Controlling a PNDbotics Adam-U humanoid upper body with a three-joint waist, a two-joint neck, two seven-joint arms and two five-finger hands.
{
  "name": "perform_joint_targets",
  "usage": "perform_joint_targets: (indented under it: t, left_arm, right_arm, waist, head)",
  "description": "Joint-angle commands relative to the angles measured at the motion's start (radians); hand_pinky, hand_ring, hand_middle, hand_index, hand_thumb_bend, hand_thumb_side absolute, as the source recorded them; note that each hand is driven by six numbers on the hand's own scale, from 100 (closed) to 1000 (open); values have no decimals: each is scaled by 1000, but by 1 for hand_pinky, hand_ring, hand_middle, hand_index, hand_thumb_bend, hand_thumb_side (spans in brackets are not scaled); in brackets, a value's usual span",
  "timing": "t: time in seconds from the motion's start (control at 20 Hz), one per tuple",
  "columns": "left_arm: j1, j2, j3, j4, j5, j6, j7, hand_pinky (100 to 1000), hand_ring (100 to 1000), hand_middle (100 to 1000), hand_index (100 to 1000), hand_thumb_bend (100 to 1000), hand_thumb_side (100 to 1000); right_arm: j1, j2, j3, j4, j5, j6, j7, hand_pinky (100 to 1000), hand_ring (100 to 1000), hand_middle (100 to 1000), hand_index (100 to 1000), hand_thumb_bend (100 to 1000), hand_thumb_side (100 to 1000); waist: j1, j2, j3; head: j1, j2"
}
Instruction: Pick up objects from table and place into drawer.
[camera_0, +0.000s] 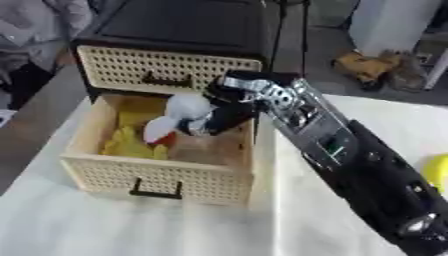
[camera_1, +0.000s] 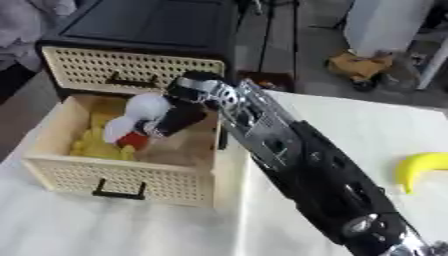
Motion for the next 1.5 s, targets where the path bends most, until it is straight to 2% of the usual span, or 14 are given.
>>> perform_joint_targets:
  t: [0.05,0.2,0.6,0.7,1.05,1.5]
  left_arm:
    - [-14,9,9,-13,-3,0,2,505,559,663,887,100,941]
    - [-14,7,8,-13,-3,0,1,505,558,662,887,100,943]
    - [-13,5,8,-13,-3,-1,1,504,558,661,887,100,943]
    - [-12,4,8,-13,-3,-2,0,504,557,661,887,100,943]
    - [-11,4,8,-13,-2,-3,-2,504,557,661,887,100,943]
    - [-11,4,8,-13,-2,-3,-1,504,557,661,887,100,943]
  right_arm:
    - [-14,-5,-6,-4,16,-3,16,685,696,476,642,551,426]
    - [-15,-4,-8,-7,21,-8,21,699,713,510,690,604,440]
    - [-16,-2,-9,-4,31,-12,25,711,732,528,719,639,437]
    - [-16,-1,-4,-3,39,-12,32,721,747,556,731,646,417]
    - [-14,-2,-5,-7,65,-16,46,722,745,555,713,631,427]
    - [-1,-29,-12,-54,39,-6,37,722,744,553,706,621,431]
  waist:
    - [9,-19,1]
    - [8,-18,1]
    - [10,-17,3]
    - [10,-16,3]
    - [9,-16,2]
    - [8,-16,1]
  head:
    - [-1,-10]
    - [-1,-11]
    - [0,-9]
    - [1,-8]
    - [2,-8]
    - [3,-12]
